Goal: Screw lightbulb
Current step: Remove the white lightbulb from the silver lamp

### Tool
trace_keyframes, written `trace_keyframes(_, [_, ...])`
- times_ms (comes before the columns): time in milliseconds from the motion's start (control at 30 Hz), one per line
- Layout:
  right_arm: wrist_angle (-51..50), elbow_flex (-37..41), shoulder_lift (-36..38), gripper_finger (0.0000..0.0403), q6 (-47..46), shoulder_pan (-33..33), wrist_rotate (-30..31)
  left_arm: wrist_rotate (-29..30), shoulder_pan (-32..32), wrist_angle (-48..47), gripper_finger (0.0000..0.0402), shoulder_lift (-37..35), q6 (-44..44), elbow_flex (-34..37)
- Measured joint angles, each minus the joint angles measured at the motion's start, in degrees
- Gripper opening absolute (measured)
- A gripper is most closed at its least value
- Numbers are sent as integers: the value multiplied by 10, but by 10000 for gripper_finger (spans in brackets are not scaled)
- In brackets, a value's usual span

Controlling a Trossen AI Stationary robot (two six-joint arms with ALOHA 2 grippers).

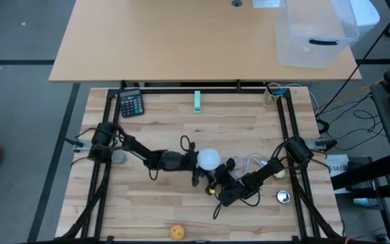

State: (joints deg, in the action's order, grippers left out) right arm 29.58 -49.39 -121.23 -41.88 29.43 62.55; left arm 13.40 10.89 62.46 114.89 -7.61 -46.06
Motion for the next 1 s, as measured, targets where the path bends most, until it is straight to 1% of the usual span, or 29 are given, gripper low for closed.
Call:
trace_keyframes(200, [3, -1, 0, 183, 2, -8, -4, 92, 28, -2, 158, 0, -26, 0])
trace_keyframes(367, [5, -1, 0, 183, 6, -15, -9, 148, 43, -2, 158, 1, -59, 0])
trace_keyframes(533, [18, -1, 0, 183, 12, -24, -19, 187, 54, -8, 158, 1, -79, -3])
trace_keyframes(733, [28, 0, 0, 183, 23, -29, -21, 218, 62, -39, 159, 1, -85, -23])
trace_keyframes(933, [29, 0, 0, 183, 23, -30, -24, 219, 63, -51, 159, 1, -84, -27])
trace_keyframes(1000, [29, 0, 0, 183, 24, -30, -25, 213, 63, -52, 165, 1, -82, -27])
